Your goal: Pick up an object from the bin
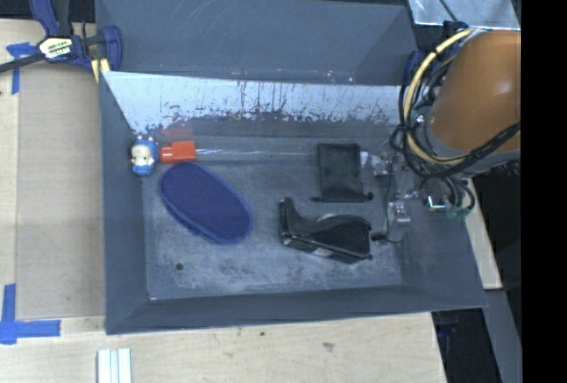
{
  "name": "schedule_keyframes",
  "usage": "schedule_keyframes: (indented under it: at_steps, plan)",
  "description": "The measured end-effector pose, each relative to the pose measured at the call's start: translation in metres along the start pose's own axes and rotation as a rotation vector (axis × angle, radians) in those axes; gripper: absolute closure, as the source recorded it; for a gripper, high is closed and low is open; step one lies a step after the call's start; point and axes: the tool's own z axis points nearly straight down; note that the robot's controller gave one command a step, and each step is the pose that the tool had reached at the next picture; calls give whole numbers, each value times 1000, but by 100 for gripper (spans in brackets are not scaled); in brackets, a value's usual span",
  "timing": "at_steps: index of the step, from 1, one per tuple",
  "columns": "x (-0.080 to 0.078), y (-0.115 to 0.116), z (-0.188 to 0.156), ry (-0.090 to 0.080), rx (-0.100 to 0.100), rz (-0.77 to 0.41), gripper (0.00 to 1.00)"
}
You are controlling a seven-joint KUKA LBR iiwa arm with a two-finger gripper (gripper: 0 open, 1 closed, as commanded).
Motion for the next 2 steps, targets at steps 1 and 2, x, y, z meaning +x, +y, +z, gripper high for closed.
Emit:
schedule_keyframes:
  at_steps: [1,2]
  plan:
    - [14,13,51,-1,0,-7,0]
    - [12,46,151,-2,0,194,0]
